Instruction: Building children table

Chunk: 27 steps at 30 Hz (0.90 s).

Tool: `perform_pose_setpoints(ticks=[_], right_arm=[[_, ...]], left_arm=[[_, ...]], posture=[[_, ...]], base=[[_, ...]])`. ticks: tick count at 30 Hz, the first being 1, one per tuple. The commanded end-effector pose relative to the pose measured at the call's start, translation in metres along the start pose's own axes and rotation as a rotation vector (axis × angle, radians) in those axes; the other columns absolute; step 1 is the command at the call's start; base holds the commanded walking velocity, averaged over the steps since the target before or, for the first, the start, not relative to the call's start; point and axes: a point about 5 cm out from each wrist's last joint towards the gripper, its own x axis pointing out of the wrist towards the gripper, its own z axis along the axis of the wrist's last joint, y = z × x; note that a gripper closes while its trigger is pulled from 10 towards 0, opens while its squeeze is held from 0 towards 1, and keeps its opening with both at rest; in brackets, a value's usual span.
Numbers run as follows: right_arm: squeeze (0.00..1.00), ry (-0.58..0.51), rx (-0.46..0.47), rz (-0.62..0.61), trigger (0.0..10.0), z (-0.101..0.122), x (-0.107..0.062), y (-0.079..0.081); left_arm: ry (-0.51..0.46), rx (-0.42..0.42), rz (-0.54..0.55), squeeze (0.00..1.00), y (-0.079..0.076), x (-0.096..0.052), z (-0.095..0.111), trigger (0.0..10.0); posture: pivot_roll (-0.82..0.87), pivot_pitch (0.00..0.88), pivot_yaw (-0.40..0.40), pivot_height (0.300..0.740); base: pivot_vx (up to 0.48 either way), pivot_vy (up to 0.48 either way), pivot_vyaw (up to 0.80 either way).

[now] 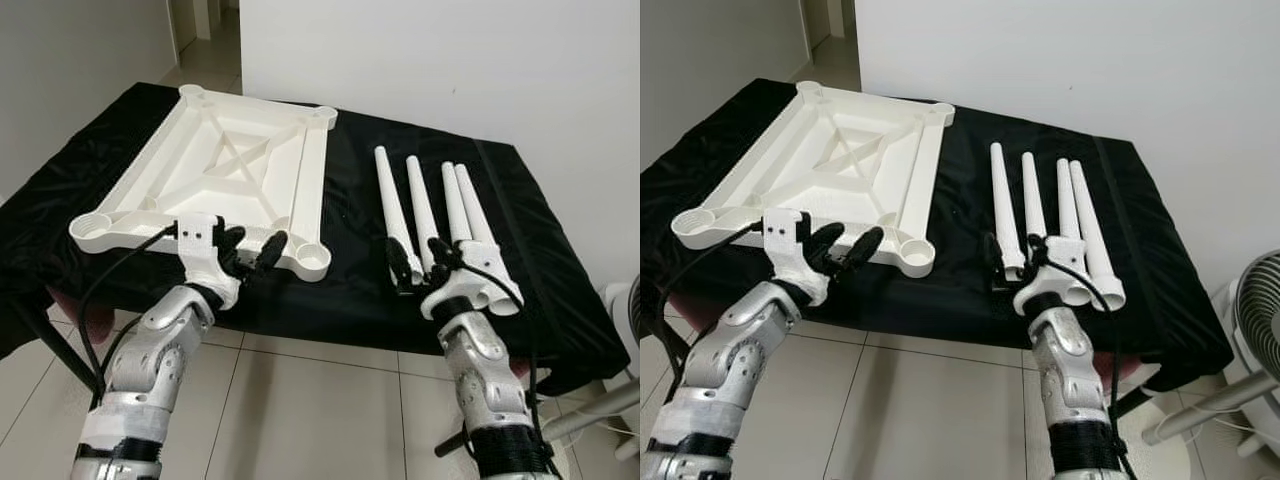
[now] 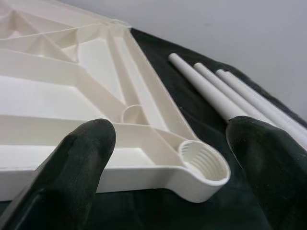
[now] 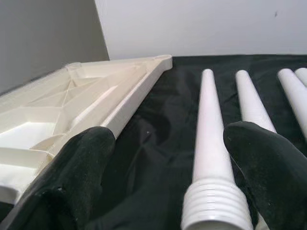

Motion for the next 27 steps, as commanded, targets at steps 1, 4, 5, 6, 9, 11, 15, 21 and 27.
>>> perform_pose_setpoints(ticks=[1, 4, 5, 6, 9, 11, 15, 21, 27], right_arm=[[0.00, 0.016, -0.044, -0.091, 10.0, -0.005, 0.002, -0.014], [0.00, 0.027, -0.062, -0.144, 10.0, -0.007, 0.004, -0.026], [0.00, 0.029, -0.070, -0.157, 10.0, -0.007, 0.006, -0.031], [0.00, 0.029, -0.070, -0.157, 10.0, -0.007, 0.006, -0.031], [0.00, 0.039, -0.092, -0.192, 10.0, -0.006, 0.010, -0.042], [0.00, 0.048, -0.103, -0.215, 10.0, -0.006, 0.012, -0.046], [0.00, 0.036, -0.101, -0.211, 10.0, -0.006, 0.012, -0.045], [0.00, 0.057, -0.131, -0.247, 10.0, -0.011, 0.010, -0.053], [0.00, 0.059, -0.140, -0.257, 10.0, -0.014, 0.009, -0.056]], left_arm=[[0.026, 0.045, 0.003, 0.00, -0.006, 0.005, -0.009, 10.0], [0.058, 0.013, -0.032, 0.00, -0.014, 0.005, -0.017, 10.0], [0.067, 0.001, -0.048, 0.00, -0.019, 0.005, -0.021, 10.0], [0.067, 0.001, -0.048, 0.00, -0.019, 0.005, -0.021, 10.0], [0.077, 0.082, -0.070, 0.00, -0.029, 0.004, -0.024, 10.0], [0.077, 0.129, -0.064, 0.00, -0.028, 0.002, -0.025, 10.0], [0.092, 0.174, -0.060, 0.00, -0.024, -0.001, -0.028, 10.0], [0.161, 0.262, -0.078, 0.00, -0.010, -0.013, -0.036, 10.0], [0.117, 0.112, 0.069, 0.00, -0.023, 0.013, -0.032, 10.0]], posture=[[0.01, 0.000, -0.090, 0.740], [0.01, 0.008, -0.086, 0.740], [0.01, 0.008, -0.086, 0.740], [0.01, 0.008, -0.086, 0.740], [0.00, 0.022, -0.075, 0.740], [0.00, 0.025, -0.075, 0.740], [0.00, 0.033, -0.072, 0.740], [0.00, 0.051, -0.064, 0.740], [0.00, 0.048, -0.071, 0.740]], base=[[0.000, 0.000, 0.00], [0.000, 0.000, 0.00], [0.000, 0.000, 0.00], [0.000, 0.000, 0.00], [0.000, 0.000, 0.00], [0.000, 0.000, 0.00], [0.000, 0.000, 0.00], [0.000, 0.000, 0.00], [0.000, 0.000, 0.00]])
